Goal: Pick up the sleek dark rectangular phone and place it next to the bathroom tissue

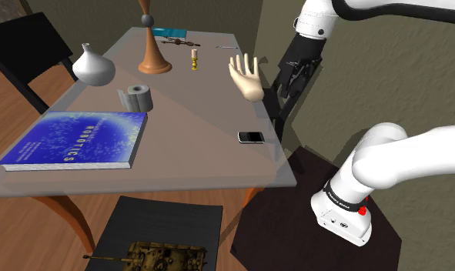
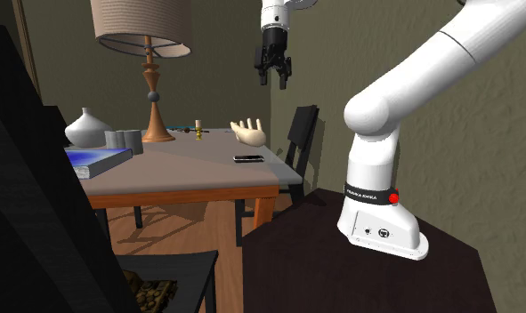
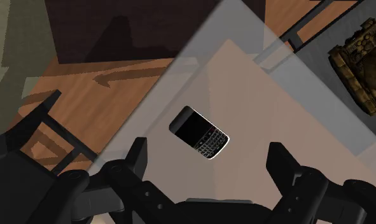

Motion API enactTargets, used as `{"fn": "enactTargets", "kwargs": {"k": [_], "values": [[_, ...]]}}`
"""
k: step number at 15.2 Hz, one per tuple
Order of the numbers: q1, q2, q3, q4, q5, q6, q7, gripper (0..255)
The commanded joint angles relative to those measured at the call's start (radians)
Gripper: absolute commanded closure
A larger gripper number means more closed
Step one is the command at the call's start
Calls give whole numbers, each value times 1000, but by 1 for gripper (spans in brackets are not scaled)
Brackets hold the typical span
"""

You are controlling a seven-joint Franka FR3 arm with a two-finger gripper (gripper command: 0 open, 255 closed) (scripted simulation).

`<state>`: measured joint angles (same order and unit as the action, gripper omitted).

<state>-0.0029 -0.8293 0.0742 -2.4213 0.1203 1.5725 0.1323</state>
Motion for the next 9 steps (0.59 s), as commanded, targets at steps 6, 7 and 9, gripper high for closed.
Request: {"fn": "enactTargets", "kwargs": {"k": [6,7,9], "values": [[49,102,-4,-84,-29,187,-152,0],[59,126,-5,-97,-35,225,-181,0],[77,180,-5,-120,-46,302,-238,0]]}}
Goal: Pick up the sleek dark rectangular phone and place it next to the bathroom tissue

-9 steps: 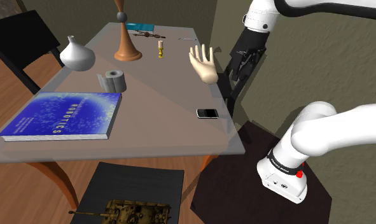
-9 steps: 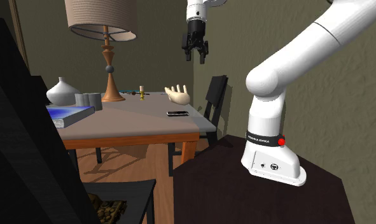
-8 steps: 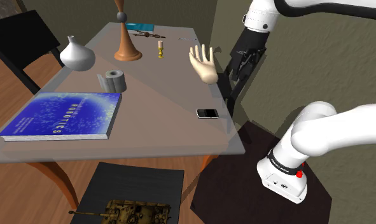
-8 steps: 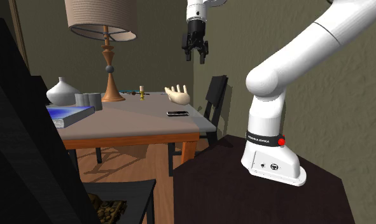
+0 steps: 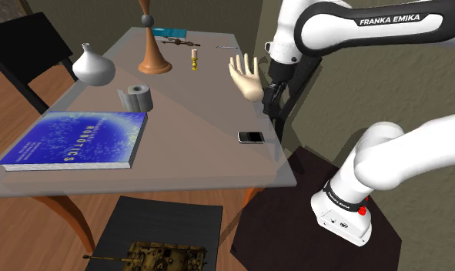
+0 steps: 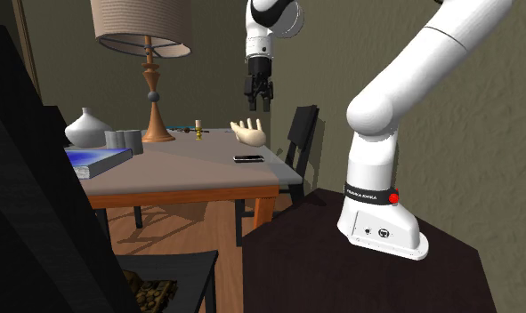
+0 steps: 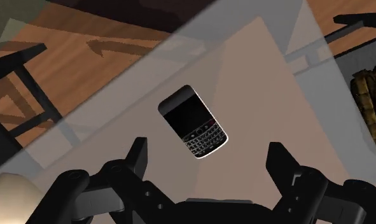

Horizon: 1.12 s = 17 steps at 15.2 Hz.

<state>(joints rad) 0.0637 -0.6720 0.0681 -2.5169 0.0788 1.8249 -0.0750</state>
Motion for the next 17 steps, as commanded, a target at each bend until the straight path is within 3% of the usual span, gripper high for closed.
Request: {"fn": "enactTargets", "kwargs": {"k": [1,10,17], "values": [[19,51,1,-33,-9,88,-59,0],[86,354,16,-56,-64,426,-287,0],[83,421,19,-101,-69,537,-283,0]]}}
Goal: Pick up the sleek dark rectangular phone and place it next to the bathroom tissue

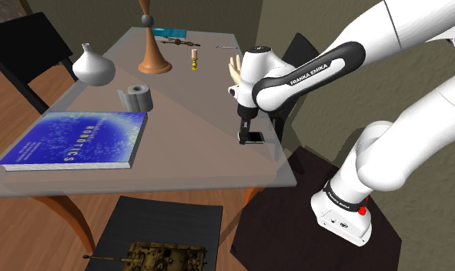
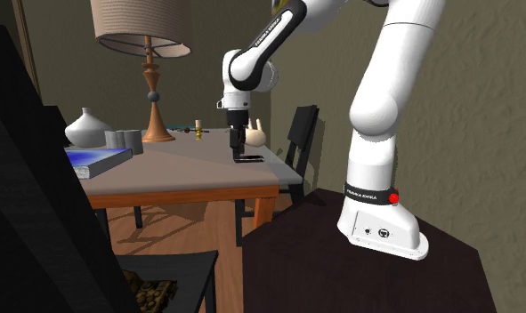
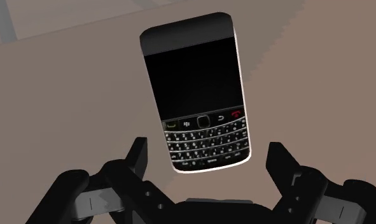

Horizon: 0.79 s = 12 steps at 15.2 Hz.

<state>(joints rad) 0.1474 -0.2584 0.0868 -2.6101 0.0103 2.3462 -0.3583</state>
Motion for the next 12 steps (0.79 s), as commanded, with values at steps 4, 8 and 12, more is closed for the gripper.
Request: {"fn": "enactTargets", "kwargs": {"k": [4,8,12], "values": [[-1,14,0,-10,-1,25,0,0],[-1,14,0,-10,-1,25,0,0],[-1,14,0,-10,-1,25,0,255]]}}
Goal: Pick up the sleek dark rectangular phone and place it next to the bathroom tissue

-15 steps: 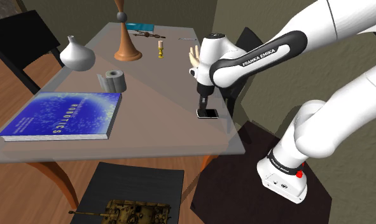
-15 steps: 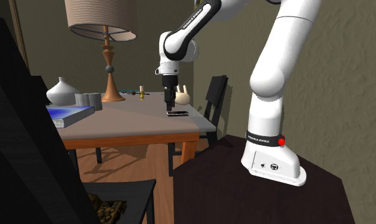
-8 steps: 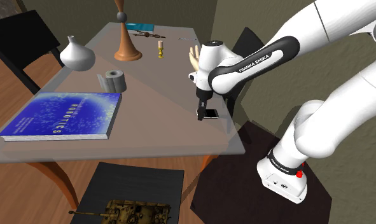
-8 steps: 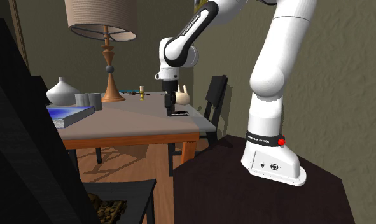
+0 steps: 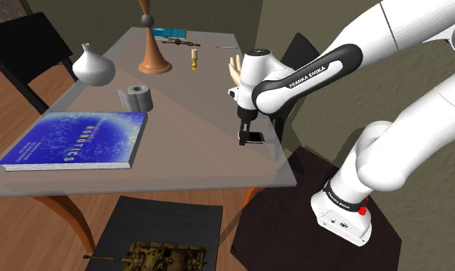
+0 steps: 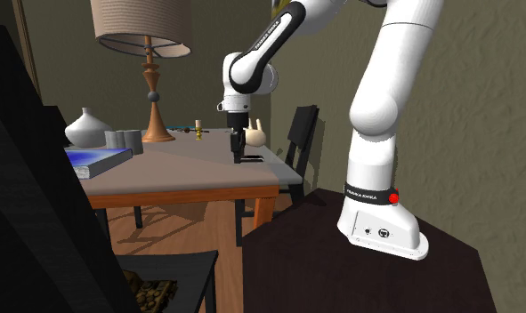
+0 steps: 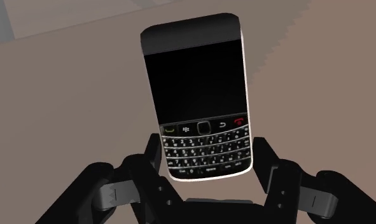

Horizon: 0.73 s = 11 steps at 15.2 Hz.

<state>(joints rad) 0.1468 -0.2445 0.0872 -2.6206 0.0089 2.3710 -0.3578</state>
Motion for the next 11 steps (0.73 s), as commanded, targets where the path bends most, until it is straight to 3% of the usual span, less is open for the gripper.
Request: {"fn": "enactTargets", "kwargs": {"k": [1,7,11], "values": [[0,0,0,0,0,0,0,255],[0,0,0,0,0,0,0,255],[1,-41,-2,23,3,-64,-3,255]]}}
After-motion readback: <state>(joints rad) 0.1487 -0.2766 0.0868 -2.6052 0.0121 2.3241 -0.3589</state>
